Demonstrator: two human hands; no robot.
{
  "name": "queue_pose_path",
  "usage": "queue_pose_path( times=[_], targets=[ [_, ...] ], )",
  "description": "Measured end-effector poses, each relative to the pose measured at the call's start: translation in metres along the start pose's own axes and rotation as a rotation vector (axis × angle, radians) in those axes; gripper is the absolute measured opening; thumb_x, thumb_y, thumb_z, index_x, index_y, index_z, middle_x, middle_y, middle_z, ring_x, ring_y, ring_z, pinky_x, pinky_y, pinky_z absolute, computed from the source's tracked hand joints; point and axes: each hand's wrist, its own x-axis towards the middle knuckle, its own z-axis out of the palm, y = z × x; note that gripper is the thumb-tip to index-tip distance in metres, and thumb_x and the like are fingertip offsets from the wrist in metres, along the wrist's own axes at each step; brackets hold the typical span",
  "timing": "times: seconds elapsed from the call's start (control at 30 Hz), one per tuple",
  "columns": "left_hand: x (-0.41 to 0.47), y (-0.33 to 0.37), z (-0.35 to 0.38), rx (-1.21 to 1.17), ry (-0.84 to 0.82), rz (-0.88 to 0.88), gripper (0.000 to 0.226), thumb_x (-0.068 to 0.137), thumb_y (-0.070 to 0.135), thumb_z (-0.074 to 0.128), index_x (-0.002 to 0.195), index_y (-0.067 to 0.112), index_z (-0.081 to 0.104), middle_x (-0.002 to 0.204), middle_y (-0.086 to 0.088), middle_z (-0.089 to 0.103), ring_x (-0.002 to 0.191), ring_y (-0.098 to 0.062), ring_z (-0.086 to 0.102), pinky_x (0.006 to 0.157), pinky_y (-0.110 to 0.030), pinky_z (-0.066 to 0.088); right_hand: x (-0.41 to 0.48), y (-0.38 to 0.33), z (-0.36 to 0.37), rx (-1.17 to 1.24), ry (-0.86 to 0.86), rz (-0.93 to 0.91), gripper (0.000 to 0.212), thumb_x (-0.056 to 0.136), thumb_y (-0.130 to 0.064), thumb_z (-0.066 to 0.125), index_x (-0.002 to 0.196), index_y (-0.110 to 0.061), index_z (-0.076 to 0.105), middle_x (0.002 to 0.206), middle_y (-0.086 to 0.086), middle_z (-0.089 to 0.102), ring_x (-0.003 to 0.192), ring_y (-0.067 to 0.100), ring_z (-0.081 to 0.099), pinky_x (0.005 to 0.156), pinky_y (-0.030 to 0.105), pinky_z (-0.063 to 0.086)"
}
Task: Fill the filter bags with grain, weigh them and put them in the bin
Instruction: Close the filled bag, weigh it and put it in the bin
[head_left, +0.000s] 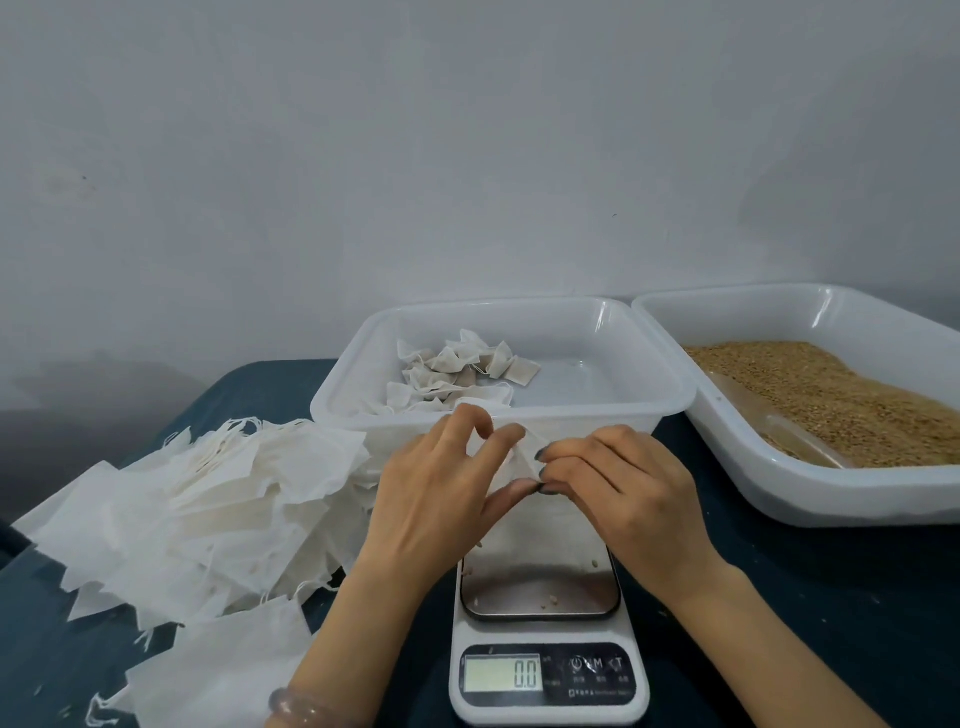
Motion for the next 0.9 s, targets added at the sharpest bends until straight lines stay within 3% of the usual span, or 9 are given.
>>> queue_pose_path(
  times=[0.13,0.27,0.37,0.43,0.5,0.57,0.67,0.77,0.9],
  targets=[
    [0.000,-0.002,0.000,0.020,-0.031,0.024,0.037,0.093,0.053,0.054,0.105,0.021,0.066,0.105,-0.001,0.060,0.067,-0.014,0.054,0.050,-0.021,0.030,0.000,0.003,0.000,-0.022,-0.018,0.002,0.009,0.095,-0.021,0.068,0.089,-0.016,0.073,0.094,-0.002,0.071,0.083,0.017,0.061,0.065,0.030,0.050],
    [0.002,0.001,0.000,0.038,0.026,0.040,0.022,0.090,0.038,0.068,0.093,0.016,0.065,0.102,-0.004,0.063,0.064,-0.016,0.054,0.043,-0.028,0.039,-0.002,0.004,0.001,-0.047,-0.035,0.020,0.009,0.097,-0.017,0.064,0.097,-0.015,0.072,0.093,0.002,0.069,0.086,0.018,0.058,0.068,0.031,0.052],
    [0.001,0.005,0.000,-0.010,0.047,0.042,0.016,0.096,0.033,0.057,0.093,0.017,0.060,0.105,-0.003,0.061,0.067,-0.017,0.053,0.044,-0.029,0.040,-0.001,0.002,0.001,-0.063,-0.030,0.035,0.023,0.102,-0.015,0.051,0.104,-0.015,0.074,0.092,0.003,0.068,0.086,0.018,0.054,0.068,0.028,0.050],
    [0.000,0.005,0.000,-0.090,0.054,0.023,0.019,0.093,0.037,0.059,0.104,0.021,0.057,0.111,-0.002,0.060,0.078,-0.016,0.057,0.052,-0.028,0.046,0.001,0.000,-0.001,-0.031,-0.023,0.047,0.028,0.103,-0.016,0.047,0.100,-0.014,0.075,0.091,0.004,0.067,0.086,0.018,0.054,0.066,0.027,0.051],
    [0.001,0.005,0.002,-0.219,0.009,-0.022,0.047,0.084,0.045,0.068,0.122,0.024,0.051,0.123,-0.001,0.058,0.094,-0.014,0.058,0.071,-0.027,0.050,0.003,-0.001,-0.003,0.021,-0.017,0.055,0.024,0.101,-0.015,0.053,0.094,-0.014,0.075,0.093,0.003,0.069,0.087,0.018,0.057,0.066,0.026,0.052],
    [0.001,0.006,0.002,-0.388,-0.091,-0.060,0.073,0.075,0.053,0.072,0.136,0.025,0.042,0.133,0.000,0.055,0.108,-0.015,0.056,0.089,-0.026,0.047,0.004,-0.002,-0.004,0.077,0.009,0.057,0.020,0.098,-0.009,0.058,0.088,-0.014,0.074,0.094,0.001,0.070,0.086,0.018,0.059,0.067,0.027,0.051],
    [0.000,0.010,0.002,-0.573,-0.251,-0.139,0.083,0.072,0.052,0.069,0.143,0.032,0.032,0.136,0.009,0.054,0.122,-0.007,0.051,0.099,-0.020,0.040,0.007,-0.009,-0.005,0.141,0.053,0.050,0.024,0.096,-0.004,0.058,0.080,-0.014,0.072,0.095,-0.001,0.071,0.085,0.019,0.061,0.066,0.029,0.051],
    [-0.001,0.013,0.004,-0.714,-0.325,-0.231,0.074,0.070,0.043,0.064,0.138,0.035,0.037,0.124,0.020,0.058,0.111,0.002,0.054,0.090,-0.011,0.039,0.011,-0.015,-0.005,0.167,0.095,0.039,0.030,0.097,-0.002,0.054,0.074,-0.015,0.069,0.091,-0.003,0.072,0.085,0.019,0.062,0.066,0.027,0.050],
    [-0.001,0.011,0.003,-0.867,-0.334,-0.343,0.042,0.068,0.032,0.065,0.107,0.032,0.051,0.093,0.019,0.063,0.080,-0.004,0.060,0.067,-0.019,0.045,0.013,-0.018,-0.005,0.176,0.099,0.024,0.035,0.100,-0.005,0.050,0.075,-0.017,0.070,0.089,-0.004,0.071,0.083,0.020,0.061,0.065,0.027,0.049]
  ],
)
